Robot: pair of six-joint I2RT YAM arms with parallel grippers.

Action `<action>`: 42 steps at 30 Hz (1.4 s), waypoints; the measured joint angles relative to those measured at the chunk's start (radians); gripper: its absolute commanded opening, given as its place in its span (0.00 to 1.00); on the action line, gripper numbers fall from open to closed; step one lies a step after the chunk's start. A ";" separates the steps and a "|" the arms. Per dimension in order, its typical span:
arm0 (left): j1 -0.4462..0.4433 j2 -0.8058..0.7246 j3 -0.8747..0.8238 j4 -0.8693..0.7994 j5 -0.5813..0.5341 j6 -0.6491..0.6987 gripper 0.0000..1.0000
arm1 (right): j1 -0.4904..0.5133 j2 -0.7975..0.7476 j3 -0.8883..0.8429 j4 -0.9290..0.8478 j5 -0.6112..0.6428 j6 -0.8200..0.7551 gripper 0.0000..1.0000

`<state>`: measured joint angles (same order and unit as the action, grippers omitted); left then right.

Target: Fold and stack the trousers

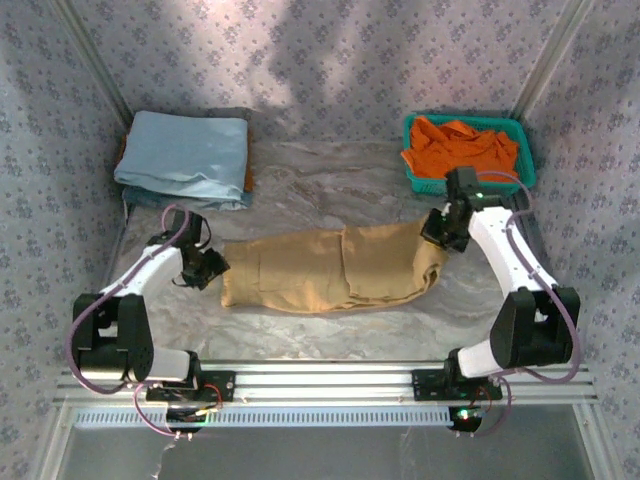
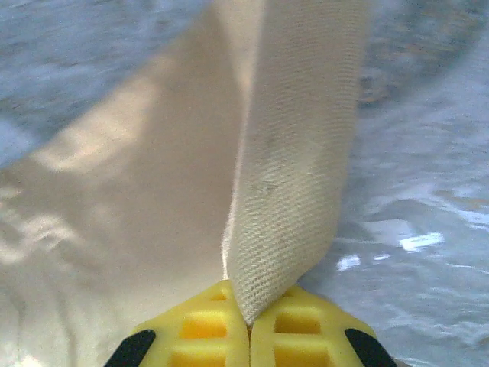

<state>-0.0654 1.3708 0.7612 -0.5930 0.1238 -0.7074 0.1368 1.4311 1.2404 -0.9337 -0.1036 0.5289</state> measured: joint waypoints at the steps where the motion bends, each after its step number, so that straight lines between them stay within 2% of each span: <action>1: 0.000 0.000 -0.007 0.006 -0.003 -0.001 0.24 | 0.051 -0.002 0.031 -0.008 0.008 0.011 0.00; 4: 0.000 0.009 -0.032 0.033 -0.001 -0.012 0.08 | 0.213 0.001 0.123 -0.024 0.029 0.049 0.00; 5: 0.000 0.024 -0.037 0.044 0.004 -0.017 0.05 | 0.275 0.012 0.164 -0.034 0.037 0.063 0.00; 9: 0.000 0.085 -0.056 0.093 0.028 -0.024 0.02 | 0.479 0.135 0.355 -0.046 0.050 0.103 0.00; 13: 0.001 0.084 -0.059 0.105 0.037 -0.024 0.02 | 0.616 0.302 0.532 -0.050 0.055 0.130 0.00; 18: 0.003 0.084 -0.062 0.111 0.043 -0.023 0.01 | 0.745 0.524 0.771 -0.066 0.047 0.156 0.00; 24: 0.007 0.084 -0.069 0.122 0.053 -0.024 0.00 | 0.840 0.721 0.993 -0.065 0.018 0.212 0.00; 31: 0.008 0.071 -0.084 0.138 0.056 -0.023 0.01 | 0.900 0.832 1.071 -0.015 0.016 0.289 0.00; 33: 0.012 0.067 -0.087 0.141 0.059 -0.026 0.22 | 0.908 0.863 1.076 0.003 0.002 0.308 0.01; 34: 0.014 0.063 -0.091 0.145 0.063 -0.027 0.33 | 0.911 0.877 1.076 0.012 -0.010 0.317 0.13; 35: 0.019 0.057 -0.097 0.160 0.079 -0.037 0.45 | 0.912 0.896 1.076 0.023 -0.026 0.328 0.31; 36: 0.021 0.045 -0.099 0.173 0.096 -0.044 0.52 | 0.913 0.912 1.076 0.028 -0.045 0.336 0.41; 39: 0.062 -0.037 -0.119 0.144 0.092 -0.067 0.67 | 0.913 0.935 1.076 0.049 -0.101 0.347 0.56; 42: 0.148 -0.174 -0.126 0.068 0.093 -0.081 0.70 | 0.913 0.918 1.075 0.068 -0.140 0.356 0.61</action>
<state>0.0822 1.1973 0.6353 -0.5255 0.2169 -0.7887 1.0500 2.3489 2.3150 -0.8658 -0.2432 0.8852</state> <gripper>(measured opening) 0.681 0.596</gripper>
